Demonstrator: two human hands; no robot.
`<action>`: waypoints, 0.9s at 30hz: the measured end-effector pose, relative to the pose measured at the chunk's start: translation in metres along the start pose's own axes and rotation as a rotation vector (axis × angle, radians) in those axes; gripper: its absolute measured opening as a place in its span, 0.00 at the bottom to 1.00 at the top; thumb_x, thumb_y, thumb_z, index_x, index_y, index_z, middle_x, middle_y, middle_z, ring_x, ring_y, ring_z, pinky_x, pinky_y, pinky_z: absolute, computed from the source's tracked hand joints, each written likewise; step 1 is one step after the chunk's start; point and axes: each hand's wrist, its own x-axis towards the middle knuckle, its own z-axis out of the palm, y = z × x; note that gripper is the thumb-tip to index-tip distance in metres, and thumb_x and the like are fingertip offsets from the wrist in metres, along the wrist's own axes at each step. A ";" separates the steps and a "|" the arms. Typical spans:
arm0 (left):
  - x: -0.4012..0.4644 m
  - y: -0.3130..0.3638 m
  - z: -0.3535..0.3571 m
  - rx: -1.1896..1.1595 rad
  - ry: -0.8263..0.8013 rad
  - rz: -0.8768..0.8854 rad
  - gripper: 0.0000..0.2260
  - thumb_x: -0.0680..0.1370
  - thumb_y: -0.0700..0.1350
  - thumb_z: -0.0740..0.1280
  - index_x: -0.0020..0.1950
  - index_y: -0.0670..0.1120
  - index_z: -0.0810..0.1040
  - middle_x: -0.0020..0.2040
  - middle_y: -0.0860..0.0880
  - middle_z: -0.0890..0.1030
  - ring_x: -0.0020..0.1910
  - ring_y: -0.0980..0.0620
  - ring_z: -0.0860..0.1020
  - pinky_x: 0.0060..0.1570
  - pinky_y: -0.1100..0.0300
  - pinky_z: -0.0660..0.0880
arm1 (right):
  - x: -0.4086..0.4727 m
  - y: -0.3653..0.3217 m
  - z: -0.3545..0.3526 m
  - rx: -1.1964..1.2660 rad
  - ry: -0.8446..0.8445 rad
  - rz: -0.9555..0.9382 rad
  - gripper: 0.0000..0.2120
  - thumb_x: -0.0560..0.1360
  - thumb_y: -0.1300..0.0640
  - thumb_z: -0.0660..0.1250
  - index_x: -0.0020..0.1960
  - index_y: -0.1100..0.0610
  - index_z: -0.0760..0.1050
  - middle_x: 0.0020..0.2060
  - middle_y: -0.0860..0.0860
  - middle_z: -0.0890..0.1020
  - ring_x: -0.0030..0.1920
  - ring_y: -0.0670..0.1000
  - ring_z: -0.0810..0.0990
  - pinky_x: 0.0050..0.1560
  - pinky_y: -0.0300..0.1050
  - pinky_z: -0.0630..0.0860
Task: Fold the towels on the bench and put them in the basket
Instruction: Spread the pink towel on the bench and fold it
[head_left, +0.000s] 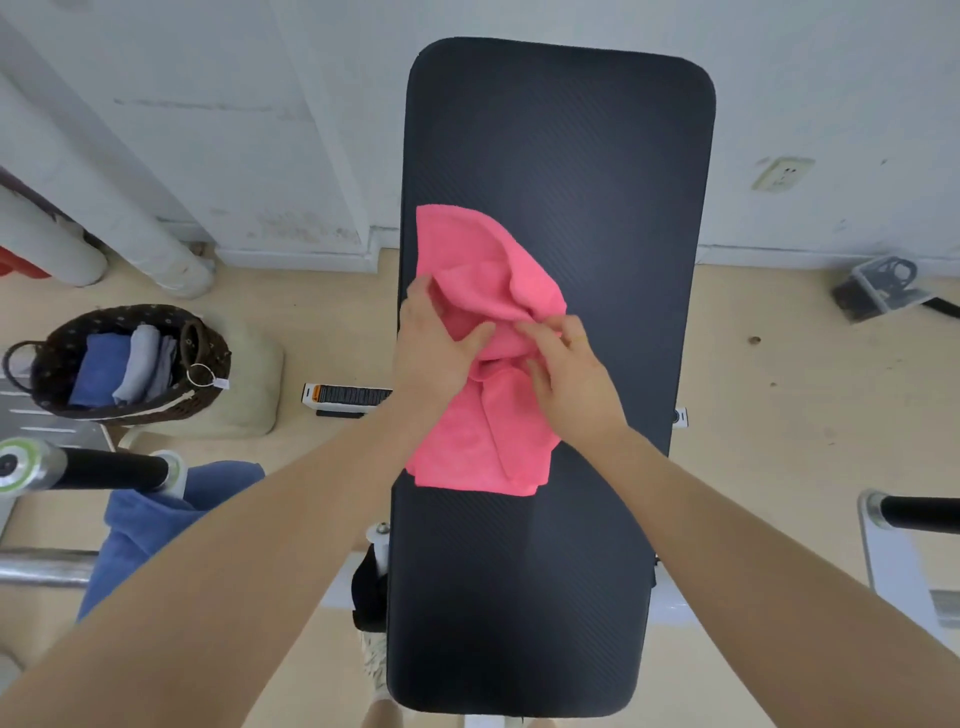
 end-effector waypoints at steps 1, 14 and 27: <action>0.003 0.003 -0.001 0.034 -0.041 0.028 0.33 0.68 0.46 0.75 0.68 0.41 0.64 0.61 0.41 0.72 0.57 0.44 0.73 0.57 0.50 0.72 | 0.007 -0.003 -0.002 -0.009 0.013 0.007 0.23 0.78 0.63 0.58 0.72 0.52 0.64 0.67 0.53 0.65 0.52 0.55 0.76 0.40 0.45 0.72; 0.048 0.042 -0.004 -0.277 0.060 -0.199 0.17 0.77 0.46 0.65 0.32 0.46 0.61 0.30 0.48 0.62 0.31 0.52 0.62 0.32 0.58 0.60 | 0.069 -0.012 -0.035 -0.100 0.105 0.022 0.26 0.75 0.67 0.53 0.70 0.48 0.66 0.71 0.46 0.60 0.35 0.56 0.73 0.35 0.47 0.70; 0.076 0.032 -0.029 -0.163 0.173 -0.084 0.07 0.78 0.47 0.64 0.49 0.44 0.77 0.39 0.52 0.77 0.41 0.53 0.74 0.44 0.61 0.71 | 0.114 -0.016 -0.045 0.060 0.232 0.237 0.06 0.78 0.61 0.58 0.54 0.59 0.71 0.61 0.52 0.67 0.42 0.54 0.73 0.41 0.47 0.70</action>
